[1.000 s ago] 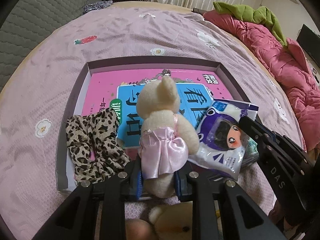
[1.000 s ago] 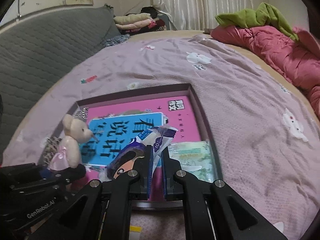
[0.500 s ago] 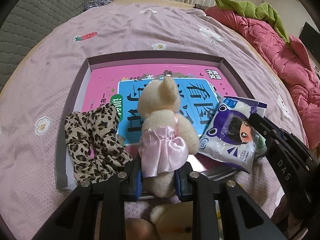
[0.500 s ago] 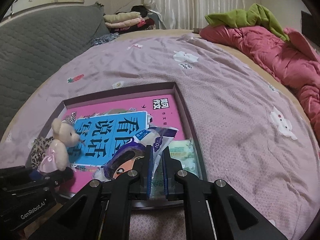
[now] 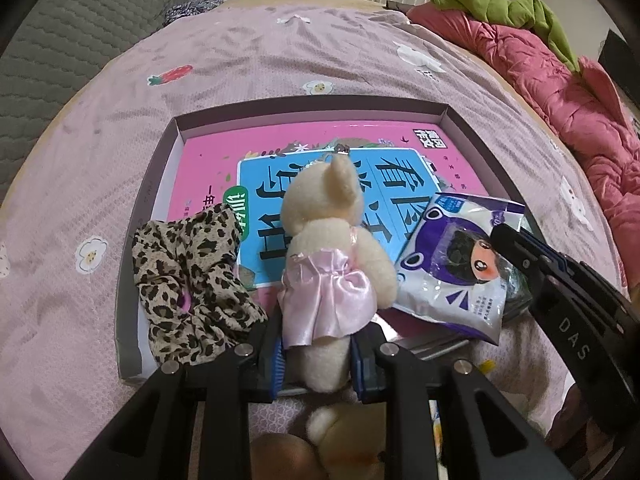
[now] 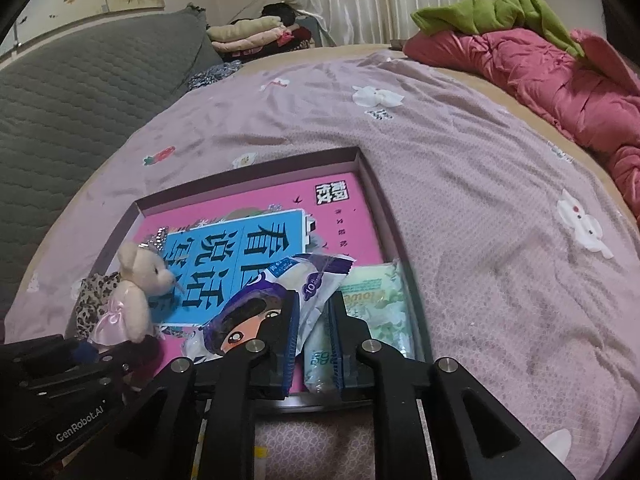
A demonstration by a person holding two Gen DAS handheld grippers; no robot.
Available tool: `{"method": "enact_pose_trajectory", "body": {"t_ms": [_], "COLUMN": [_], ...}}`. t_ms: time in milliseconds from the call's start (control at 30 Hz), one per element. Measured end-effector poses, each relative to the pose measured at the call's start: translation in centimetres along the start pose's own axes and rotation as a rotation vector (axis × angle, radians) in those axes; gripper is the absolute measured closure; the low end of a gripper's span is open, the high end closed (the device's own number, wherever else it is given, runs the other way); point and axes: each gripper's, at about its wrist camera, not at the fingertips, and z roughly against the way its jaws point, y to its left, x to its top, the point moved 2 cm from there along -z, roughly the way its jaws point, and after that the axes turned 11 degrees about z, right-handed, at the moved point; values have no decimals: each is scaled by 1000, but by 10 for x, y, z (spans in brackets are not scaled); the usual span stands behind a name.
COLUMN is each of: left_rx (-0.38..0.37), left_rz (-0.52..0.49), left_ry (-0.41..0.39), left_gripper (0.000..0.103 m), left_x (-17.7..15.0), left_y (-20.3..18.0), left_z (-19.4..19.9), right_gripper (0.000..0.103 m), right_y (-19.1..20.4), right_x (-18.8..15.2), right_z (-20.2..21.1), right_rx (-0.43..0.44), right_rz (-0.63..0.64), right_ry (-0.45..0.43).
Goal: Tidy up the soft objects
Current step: 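Carry the bear with left toward the tray while right places the wipes pack inside, then lower the teddy bear onto the book beside the scrunchie and open left gripper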
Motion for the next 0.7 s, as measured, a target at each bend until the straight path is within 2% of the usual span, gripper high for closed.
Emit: {"method": "enact_pose_trajectory", "body": {"t_ms": [100,267,433,700], "left_rx": [3,10,37,27], "left_rz": [-2,-3,1,17], "left_ry": [4,11,34,47], "left_gripper": [77,77,77,77], "left_x": [-1,0,0,1], "left_y": [0,1,2,2], "left_z": [0,-1,-6,-7], "right_gripper": [78,76,62,57], "right_y": [-1,0,-2,-7], "right_x": [0,0,0,1], "right_z": [0,-1,3,9], "right_rx": [7,10,5,-1], "right_rz": [-11,-15,-27,-45], "right_ry": [-1,1,-18,-38]}}
